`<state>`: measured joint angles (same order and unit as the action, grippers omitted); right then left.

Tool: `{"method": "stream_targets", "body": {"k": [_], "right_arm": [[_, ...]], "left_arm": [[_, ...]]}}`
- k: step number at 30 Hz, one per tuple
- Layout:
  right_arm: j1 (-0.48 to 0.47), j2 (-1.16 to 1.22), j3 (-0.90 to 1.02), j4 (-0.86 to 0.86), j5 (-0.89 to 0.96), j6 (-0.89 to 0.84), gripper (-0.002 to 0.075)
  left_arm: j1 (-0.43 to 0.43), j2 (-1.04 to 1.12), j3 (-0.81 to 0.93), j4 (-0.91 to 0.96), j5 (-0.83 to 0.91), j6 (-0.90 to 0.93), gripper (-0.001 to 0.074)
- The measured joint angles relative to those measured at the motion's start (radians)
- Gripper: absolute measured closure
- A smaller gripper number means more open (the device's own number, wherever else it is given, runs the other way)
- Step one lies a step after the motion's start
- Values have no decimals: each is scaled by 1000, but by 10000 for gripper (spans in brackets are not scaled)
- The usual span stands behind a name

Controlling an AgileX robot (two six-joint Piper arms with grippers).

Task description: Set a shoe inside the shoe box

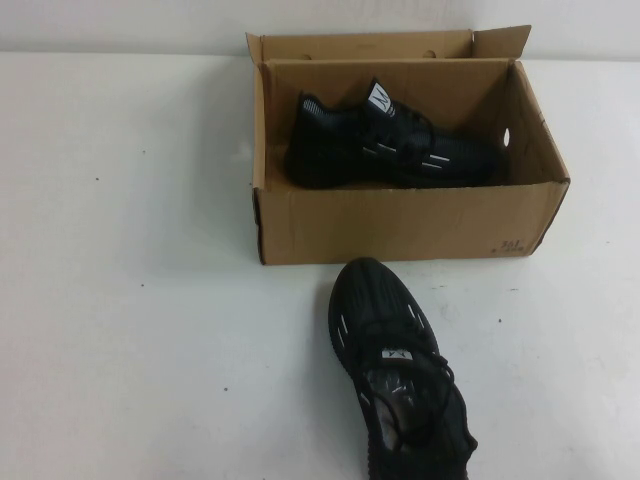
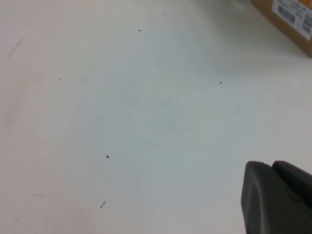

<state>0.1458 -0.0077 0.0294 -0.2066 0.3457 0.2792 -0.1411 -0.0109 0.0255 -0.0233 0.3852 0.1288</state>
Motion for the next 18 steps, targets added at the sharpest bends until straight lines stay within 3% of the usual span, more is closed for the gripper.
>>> {"method": "stream_targets", "body": {"k": [18], "right_arm": [[0, 0, 0, -2, -65, 0, 743]], "left_arm": [[0, 0, 0, 2, -2, 0, 738]]}}
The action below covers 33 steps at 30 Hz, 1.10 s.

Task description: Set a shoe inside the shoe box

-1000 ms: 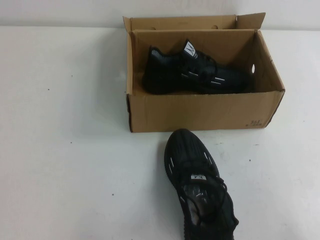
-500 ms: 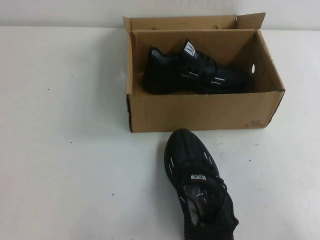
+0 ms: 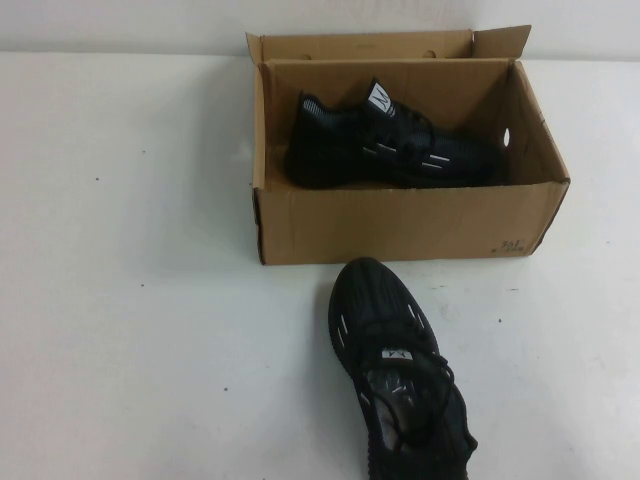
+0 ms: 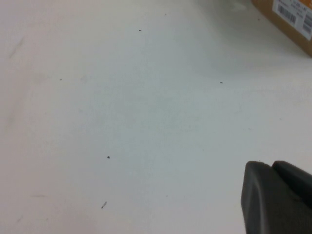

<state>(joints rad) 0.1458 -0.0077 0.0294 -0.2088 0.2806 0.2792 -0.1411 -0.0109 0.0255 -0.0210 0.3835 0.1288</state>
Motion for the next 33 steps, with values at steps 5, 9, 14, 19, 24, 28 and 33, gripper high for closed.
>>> {"method": "stream_targets", "body": {"k": [5, 9, 14, 19, 24, 28, 33], "right_arm": [[0, 0, 0, -2, -130, 0, 743], [0, 0, 0, -5, -281, 0, 743], [0, 0, 0, -14, -536, 0, 743], [0, 0, 0, -17, -770, 0, 743], [0, 0, 0, -20, -855, 0, 743], [0, 0, 0, -20, -913, 0, 743], [0, 0, 0, 0, -1105, 0, 743]], "left_arm": [[0, 0, 0, 0, -43, 0, 738], [0, 0, 0, 0, -162, 0, 738], [0, 0, 0, -6, -383, -14, 739], [0, 0, 0, -9, -629, -56, 738], [0, 0, 0, -9, -693, -62, 739], [0, 0, 0, -9, -736, -72, 738], [0, 0, 0, -9, -954, -221, 738]]}}
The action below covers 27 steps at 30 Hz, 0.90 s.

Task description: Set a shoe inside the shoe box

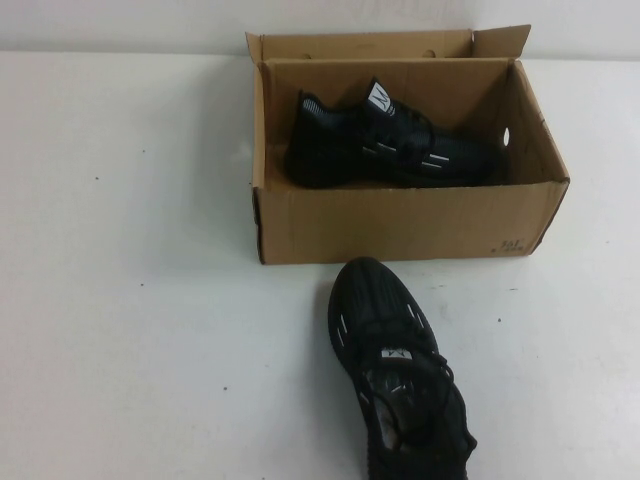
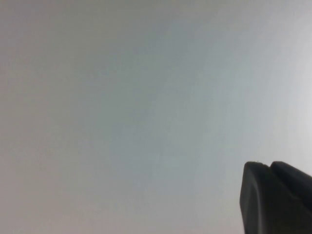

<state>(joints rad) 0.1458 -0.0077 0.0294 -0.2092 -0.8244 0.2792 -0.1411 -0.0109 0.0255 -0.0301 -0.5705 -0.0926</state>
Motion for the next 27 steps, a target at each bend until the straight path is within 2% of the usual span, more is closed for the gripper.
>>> {"method": "stream_targets", "body": {"k": [4, 9, 12, 18, 27], "right_arm": [[0, -6, -60, 31, -14, 30, 743], [0, -8, -296, 36, 235, 157, 743], [0, 21, -441, 36, 434, 214, 743], [0, 229, -622, 38, 796, 231, 743], [0, 528, -635, 20, 1094, 184, 743]], "left_arm": [[0, -2, 0, -1, -195, -79, 738], [0, -4, -127, -2, -161, -90, 738], [0, -4, -259, 13, -21, -90, 739], [0, 77, -498, 152, 406, -90, 738], [0, 216, -528, 184, 894, -90, 738]]}}
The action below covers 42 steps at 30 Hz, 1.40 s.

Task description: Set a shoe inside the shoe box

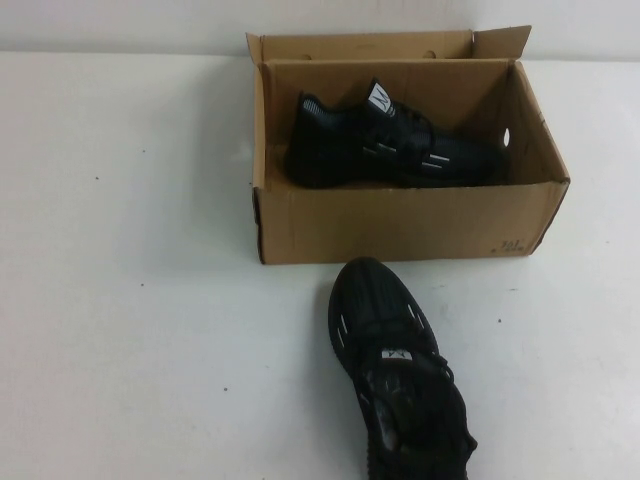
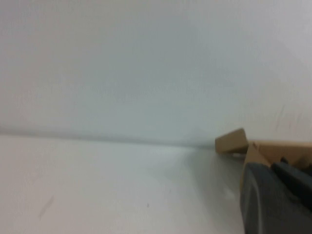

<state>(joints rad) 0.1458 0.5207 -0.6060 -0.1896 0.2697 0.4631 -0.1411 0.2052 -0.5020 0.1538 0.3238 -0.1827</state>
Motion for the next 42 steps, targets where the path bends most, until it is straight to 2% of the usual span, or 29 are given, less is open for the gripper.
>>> {"method": "stream_targets", "body": {"k": [6, 8, 12, 16, 20, 24, 27, 29, 35, 38, 42], "right_arm": [[0, 65, 0, 43, 57, -36, 743], [0, 93, 0, 74, 102, -109, 743], [0, 185, -13, 200, 189, -432, 743], [28, 329, -119, 372, 287, -778, 743], [124, 488, -301, 495, 479, -1030, 743], [258, 628, -432, 532, 606, -1151, 729], [368, 718, -476, 539, 621, -1219, 670], [420, 766, -483, 543, 610, -1269, 596], [478, 866, -487, 543, 540, -1375, 344], [481, 912, -489, 543, 515, -1430, 305], [481, 968, -489, 543, 487, -1473, 299]], "left_arm": [[0, 4, 0, -9, 186, -8, 738], [0, 4, 0, -18, 239, -11, 738], [0, 4, 0, -66, 322, -11, 738], [0, 4, 0, -99, 363, -12, 739], [0, 4, 0, -105, 374, -12, 738], [0, 4, 0, -107, 376, -12, 738], [0, 4, 0, -107, 379, -13, 738], [0, 4, 0, -107, 384, -13, 739], [0, 4, 0, -109, 406, -14, 738], [0, 4, 0, -110, 424, -14, 738], [0, 4, 0, -115, 430, -14, 739]]}}
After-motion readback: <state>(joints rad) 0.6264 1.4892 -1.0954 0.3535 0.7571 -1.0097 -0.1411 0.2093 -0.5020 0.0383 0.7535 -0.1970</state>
